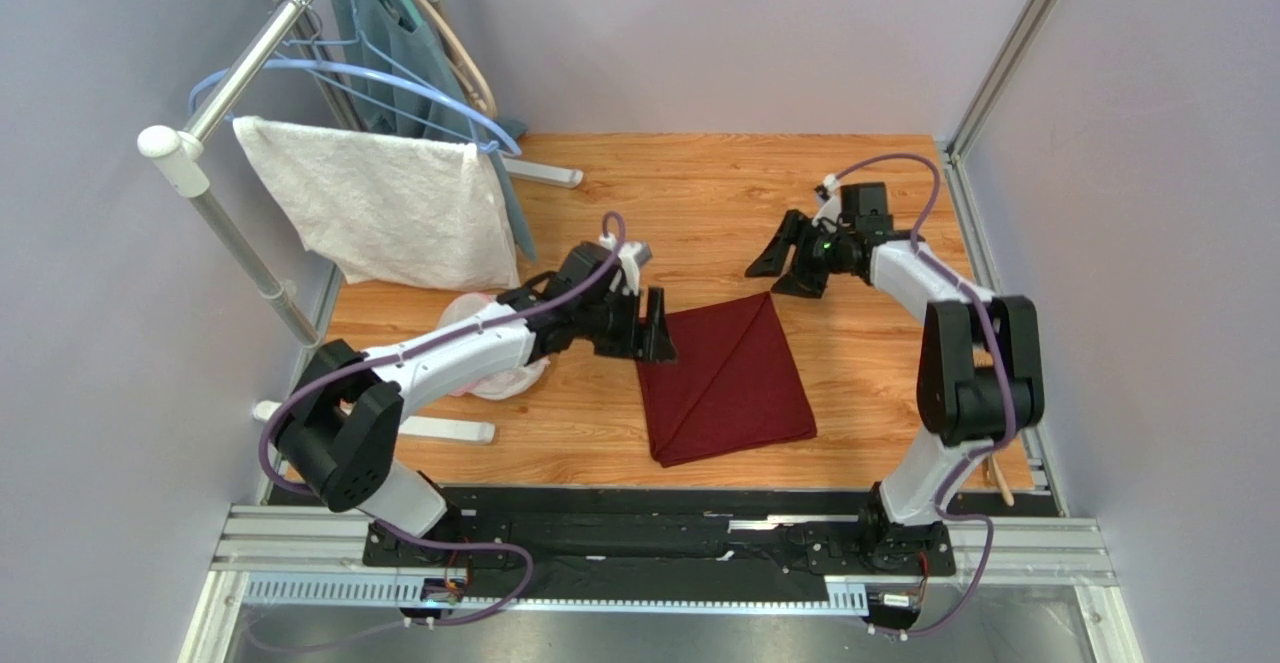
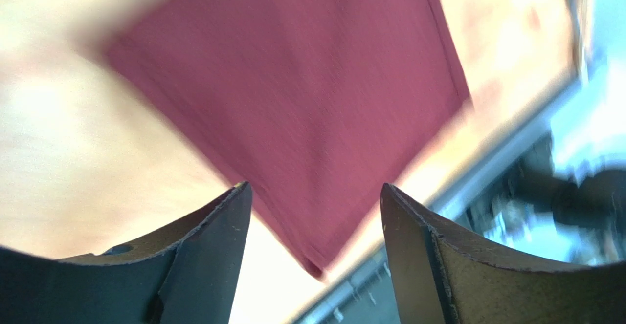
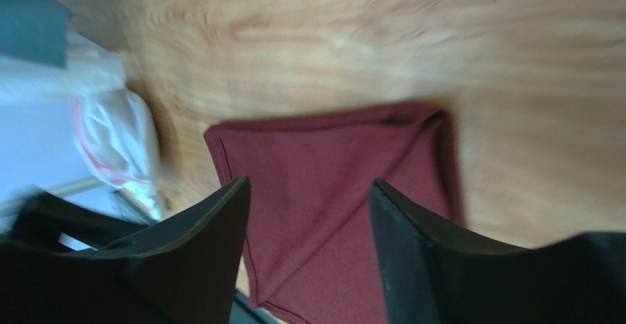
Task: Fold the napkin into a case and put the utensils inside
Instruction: Pick up the upper triangle-folded napkin from the center of the board.
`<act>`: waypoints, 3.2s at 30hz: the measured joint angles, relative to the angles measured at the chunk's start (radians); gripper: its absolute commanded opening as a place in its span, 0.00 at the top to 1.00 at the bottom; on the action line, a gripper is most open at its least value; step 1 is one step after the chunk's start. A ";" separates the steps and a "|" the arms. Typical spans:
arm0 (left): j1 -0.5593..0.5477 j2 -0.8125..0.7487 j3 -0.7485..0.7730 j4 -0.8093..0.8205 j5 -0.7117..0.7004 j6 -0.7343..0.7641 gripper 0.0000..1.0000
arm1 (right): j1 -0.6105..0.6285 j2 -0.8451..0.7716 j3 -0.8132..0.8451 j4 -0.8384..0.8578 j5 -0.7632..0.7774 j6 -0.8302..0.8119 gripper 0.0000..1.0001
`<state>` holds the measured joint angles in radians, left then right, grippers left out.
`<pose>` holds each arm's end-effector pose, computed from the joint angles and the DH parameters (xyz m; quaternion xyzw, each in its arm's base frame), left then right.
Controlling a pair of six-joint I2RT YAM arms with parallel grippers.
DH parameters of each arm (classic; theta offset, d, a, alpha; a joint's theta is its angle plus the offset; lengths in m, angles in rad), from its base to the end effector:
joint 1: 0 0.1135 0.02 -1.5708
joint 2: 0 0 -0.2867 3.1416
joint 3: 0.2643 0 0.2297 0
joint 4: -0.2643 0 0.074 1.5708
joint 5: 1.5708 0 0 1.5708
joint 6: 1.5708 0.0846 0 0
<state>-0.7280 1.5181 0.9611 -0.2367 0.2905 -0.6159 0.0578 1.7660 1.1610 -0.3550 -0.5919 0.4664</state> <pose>0.2329 -0.2400 0.2230 0.1061 0.9112 -0.3382 0.2100 0.3715 0.0688 0.1999 0.0992 0.9111 0.3432 0.2057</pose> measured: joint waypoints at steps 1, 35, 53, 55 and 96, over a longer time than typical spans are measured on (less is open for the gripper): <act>0.033 0.001 0.030 -0.017 -0.022 0.009 0.25 | 0.047 -0.059 -0.036 -0.014 0.045 -0.006 0.29; 0.172 0.383 0.210 -0.005 -0.067 0.031 0.64 | 1.060 -0.040 0.016 -0.307 0.780 -0.038 0.44; 0.172 0.389 0.203 0.027 -0.044 0.019 0.63 | 1.118 0.029 -0.030 -0.327 0.837 -0.025 0.63; 0.172 0.390 0.203 0.027 -0.043 0.019 0.61 | 1.122 0.027 -0.031 -0.329 0.850 -0.022 0.61; 0.183 0.292 0.101 0.022 -0.027 0.004 0.34 | 1.117 -0.093 -0.195 -0.211 0.837 0.026 1.00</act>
<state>-0.5453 1.8099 1.0618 -0.2146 0.2638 -0.6121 1.1744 1.6726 0.9661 -0.5663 0.2451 0.4927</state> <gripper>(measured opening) 0.649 0.018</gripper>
